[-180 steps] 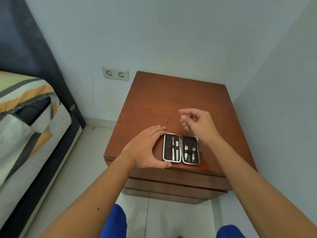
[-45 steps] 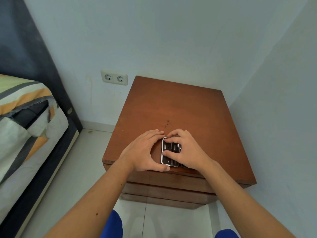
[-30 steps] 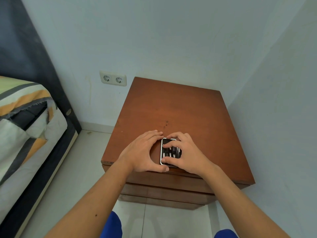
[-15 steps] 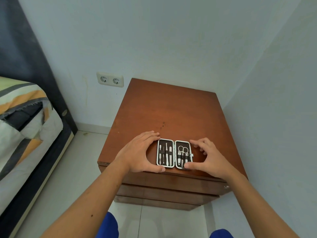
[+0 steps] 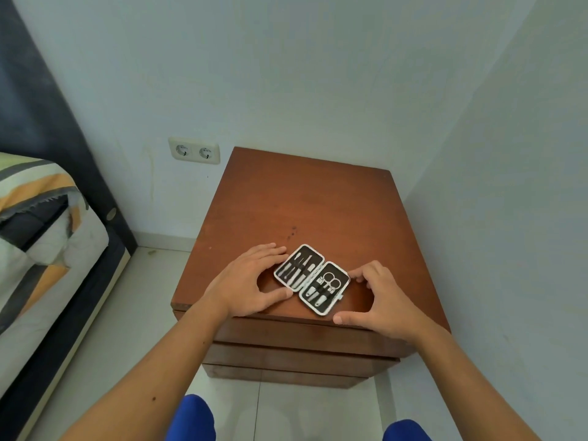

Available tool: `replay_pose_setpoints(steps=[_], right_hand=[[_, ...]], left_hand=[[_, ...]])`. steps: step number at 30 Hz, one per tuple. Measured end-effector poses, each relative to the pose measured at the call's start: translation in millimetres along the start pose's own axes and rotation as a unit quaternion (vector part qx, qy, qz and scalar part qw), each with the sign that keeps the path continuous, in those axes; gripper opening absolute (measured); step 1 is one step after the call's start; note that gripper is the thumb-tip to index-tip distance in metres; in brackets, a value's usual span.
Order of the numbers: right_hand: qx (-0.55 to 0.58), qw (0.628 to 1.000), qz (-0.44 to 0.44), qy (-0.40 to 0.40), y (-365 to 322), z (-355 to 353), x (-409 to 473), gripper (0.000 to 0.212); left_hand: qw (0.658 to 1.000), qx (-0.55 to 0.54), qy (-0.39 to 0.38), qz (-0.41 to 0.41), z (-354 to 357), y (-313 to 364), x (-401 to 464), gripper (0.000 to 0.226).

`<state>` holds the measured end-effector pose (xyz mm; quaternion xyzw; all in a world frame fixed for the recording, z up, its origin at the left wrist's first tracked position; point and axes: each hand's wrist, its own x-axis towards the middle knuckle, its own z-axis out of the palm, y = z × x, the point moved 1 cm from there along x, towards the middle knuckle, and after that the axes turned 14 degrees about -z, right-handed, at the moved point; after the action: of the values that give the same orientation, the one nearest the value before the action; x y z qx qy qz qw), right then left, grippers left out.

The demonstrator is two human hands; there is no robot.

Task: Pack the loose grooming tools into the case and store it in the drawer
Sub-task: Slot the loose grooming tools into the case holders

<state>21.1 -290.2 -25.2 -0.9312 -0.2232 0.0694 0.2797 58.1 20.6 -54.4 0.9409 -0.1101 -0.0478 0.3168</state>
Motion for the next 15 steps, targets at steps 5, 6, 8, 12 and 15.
replay_pose_setpoints(steps=[5, 6, 8, 12, 15], right_hand=[[-0.005, 0.991, -0.022, 0.130, -9.9, 29.6, -22.5, 0.037], [-0.007, 0.988, -0.025, 0.150, -13.4, 36.6, -25.7, 0.030], [-0.015, 0.982, -0.029, 0.188, -19.7, 49.9, -29.9, 0.023], [0.001, 0.970, -0.013, 0.243, -31.5, 65.2, -33.5, 0.022], [0.012, 0.967, -0.010, 0.254, -35.9, 68.1, -34.9, 0.023]], left_hand=[[0.999, -0.035, 0.015, -0.008, 1.5, -5.7, 6.0, 0.066], [0.999, -0.041, 0.020, -0.011, 1.6, -6.7, 7.2, 0.062], [0.999, -0.044, 0.026, -0.013, 1.6, -8.0, 8.8, 0.059], [0.999, -0.042, 0.025, -0.015, 2.7, -7.7, 10.2, 0.057], [0.999, -0.040, 0.019, -0.014, 3.0, -7.8, 9.8, 0.056]])
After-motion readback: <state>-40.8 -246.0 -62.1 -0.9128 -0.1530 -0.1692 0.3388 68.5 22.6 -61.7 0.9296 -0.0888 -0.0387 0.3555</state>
